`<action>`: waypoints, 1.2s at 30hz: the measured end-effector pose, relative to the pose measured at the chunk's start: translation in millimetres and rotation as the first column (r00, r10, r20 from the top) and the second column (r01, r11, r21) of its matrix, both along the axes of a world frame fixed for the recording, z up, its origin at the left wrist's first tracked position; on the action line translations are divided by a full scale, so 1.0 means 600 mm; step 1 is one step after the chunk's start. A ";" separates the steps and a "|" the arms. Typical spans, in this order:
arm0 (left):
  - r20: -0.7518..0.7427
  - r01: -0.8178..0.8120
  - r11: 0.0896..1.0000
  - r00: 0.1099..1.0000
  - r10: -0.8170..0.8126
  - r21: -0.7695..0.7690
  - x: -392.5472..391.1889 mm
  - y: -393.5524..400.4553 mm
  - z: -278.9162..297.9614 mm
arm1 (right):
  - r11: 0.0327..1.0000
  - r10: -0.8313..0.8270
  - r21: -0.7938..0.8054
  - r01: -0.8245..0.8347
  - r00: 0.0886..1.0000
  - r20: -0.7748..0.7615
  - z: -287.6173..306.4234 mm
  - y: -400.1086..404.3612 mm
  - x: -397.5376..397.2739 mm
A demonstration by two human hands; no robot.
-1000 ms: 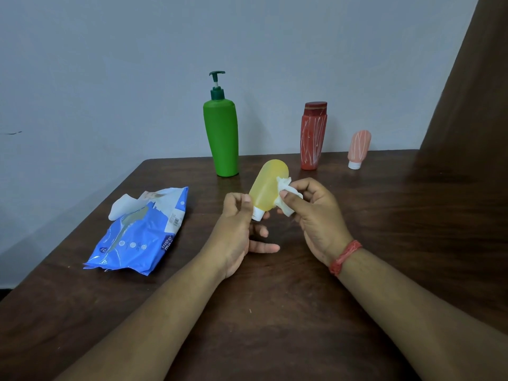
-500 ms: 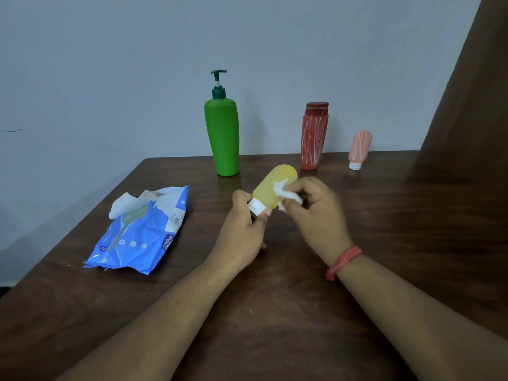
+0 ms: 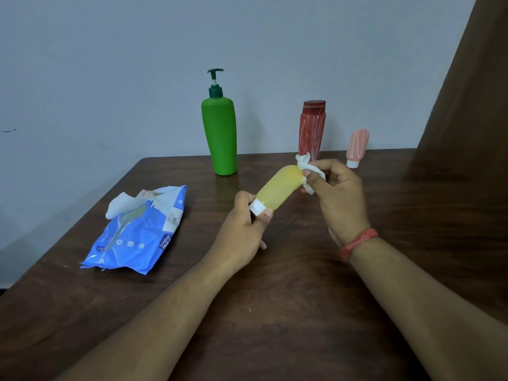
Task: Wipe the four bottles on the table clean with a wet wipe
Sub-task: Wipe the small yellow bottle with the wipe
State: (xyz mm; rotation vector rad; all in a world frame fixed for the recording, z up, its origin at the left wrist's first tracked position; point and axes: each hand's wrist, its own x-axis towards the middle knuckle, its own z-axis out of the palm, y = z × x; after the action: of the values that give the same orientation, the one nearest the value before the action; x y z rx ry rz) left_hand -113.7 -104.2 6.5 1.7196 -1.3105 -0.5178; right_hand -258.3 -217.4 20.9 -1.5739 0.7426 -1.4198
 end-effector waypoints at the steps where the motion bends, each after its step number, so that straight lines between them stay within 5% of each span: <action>1: -0.020 -0.001 1.000 1.000 0.001 -0.002 0.002 0.001 0.000 | 0.999 0.032 0.006 -0.032 0.999 0.001 -0.001 0.002 0.002; 8: -0.173 -0.005 1.000 0.985 0.001 -0.027 0.009 0.000 -0.005 | 0.996 0.079 -0.042 -0.081 0.996 -0.048 0.004 0.016 0.006; 12: -0.344 0.035 0.997 0.937 -0.056 -0.067 0.002 -0.002 -0.002 | 0.982 -0.045 -0.189 0.018 0.989 -0.139 0.000 0.014 0.007; 16: -0.348 0.057 0.996 0.935 -0.075 -0.063 0.001 0.000 0.001 | 0.898 -0.183 -0.437 0.051 0.947 -0.265 -0.007 0.020 0.010; 21: -0.356 0.057 0.991 0.929 -0.098 -0.125 0.001 -0.001 -0.001 | 0.726 -0.181 -0.657 -0.202 0.866 -0.466 -0.010 0.051 0.020; 27: -0.260 0.071 0.993 0.961 -0.092 -0.091 0.000 -0.004 -0.004 | 0.749 -0.382 -0.662 0.025 0.833 -0.401 0.007 0.016 -0.005; 32: -0.265 0.051 0.990 0.960 -0.085 -0.132 0.002 -0.003 -0.007 | 0.737 -0.244 -0.647 -0.193 0.818 -0.521 -0.006 0.047 0.014; 36: -0.346 0.013 0.987 0.936 -0.069 -0.163 0.000 -0.001 -0.004 | 0.736 -0.228 -0.643 -0.211 0.817 -0.530 -0.004 0.048 0.019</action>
State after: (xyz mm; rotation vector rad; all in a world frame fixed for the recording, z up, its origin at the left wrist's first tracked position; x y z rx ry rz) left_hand -113.6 -104.8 4.0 1.3948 -1.0996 -0.6906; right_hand -246.8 -188.8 18.5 -2.6798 0.5743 -1.2760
